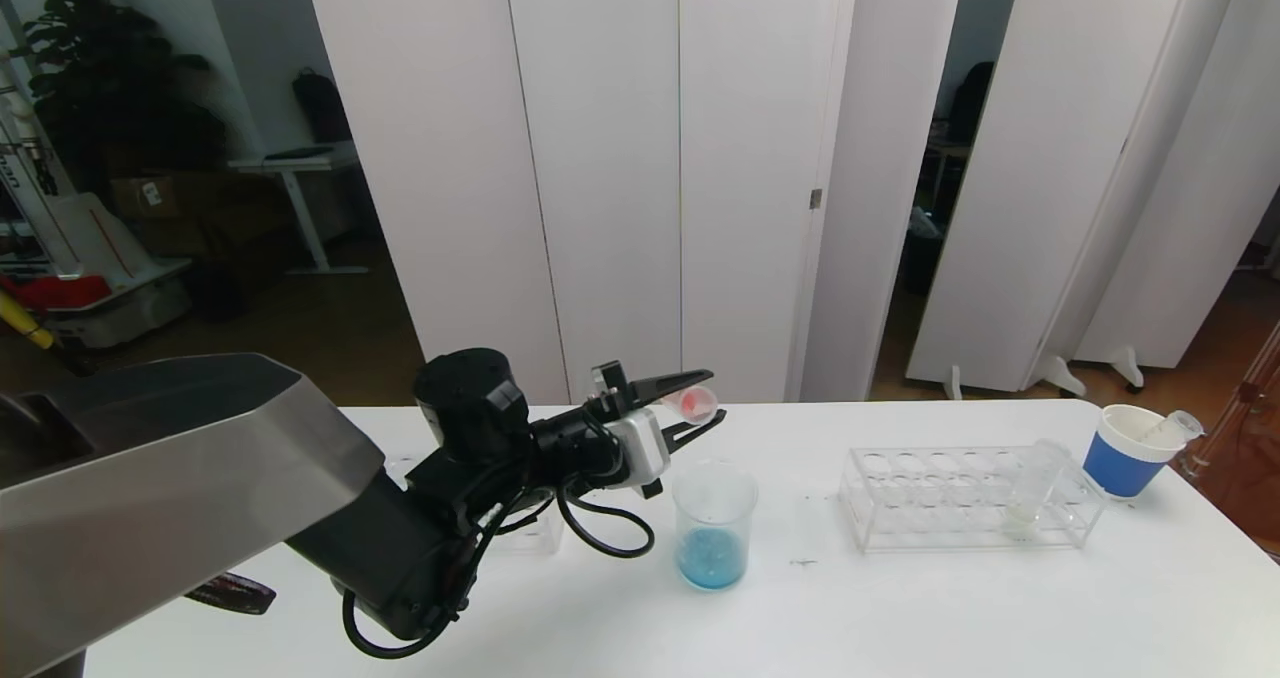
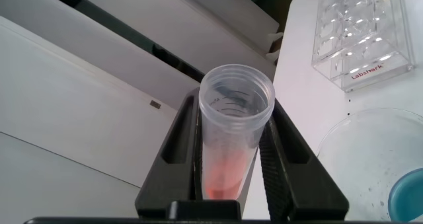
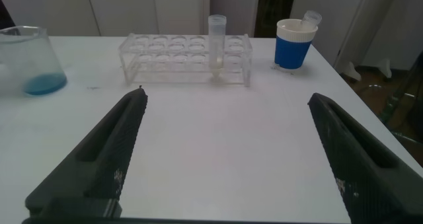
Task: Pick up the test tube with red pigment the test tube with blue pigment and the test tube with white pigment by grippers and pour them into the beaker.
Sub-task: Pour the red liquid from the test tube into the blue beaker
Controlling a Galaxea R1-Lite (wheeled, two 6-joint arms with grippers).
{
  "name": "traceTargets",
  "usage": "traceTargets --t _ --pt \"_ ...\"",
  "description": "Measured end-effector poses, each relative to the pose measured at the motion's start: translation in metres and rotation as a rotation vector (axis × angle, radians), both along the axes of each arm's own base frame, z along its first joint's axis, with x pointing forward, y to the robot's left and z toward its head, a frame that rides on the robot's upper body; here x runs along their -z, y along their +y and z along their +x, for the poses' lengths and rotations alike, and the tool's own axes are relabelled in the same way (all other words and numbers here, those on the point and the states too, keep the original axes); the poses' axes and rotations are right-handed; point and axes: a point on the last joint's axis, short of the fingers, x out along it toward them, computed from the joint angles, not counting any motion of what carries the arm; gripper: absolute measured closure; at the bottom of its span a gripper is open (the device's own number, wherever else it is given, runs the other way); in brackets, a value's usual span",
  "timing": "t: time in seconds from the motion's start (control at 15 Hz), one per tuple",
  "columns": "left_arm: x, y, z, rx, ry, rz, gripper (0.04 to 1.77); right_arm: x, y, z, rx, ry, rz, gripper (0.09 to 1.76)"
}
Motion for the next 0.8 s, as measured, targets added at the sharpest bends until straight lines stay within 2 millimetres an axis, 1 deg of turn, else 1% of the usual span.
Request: traceTargets --t 0.27,0.4,0.67,0.8 --pt "-0.002 0.004 0.005 0.010 -0.057 0.019 1.23 0.000 0.000 0.000 0.000 0.000 0.000 0.10" --pt "0.000 0.003 0.008 0.007 -0.090 0.021 1.23 0.000 0.000 0.000 0.000 0.000 0.000 0.10" --pt "0.006 0.004 0.013 -0.011 -0.173 0.033 1.23 0.000 0.000 0.000 0.000 0.000 0.000 0.10" --pt "0.010 0.005 0.015 -0.018 -0.183 0.045 1.23 0.000 0.000 0.000 0.000 0.000 0.000 0.10"
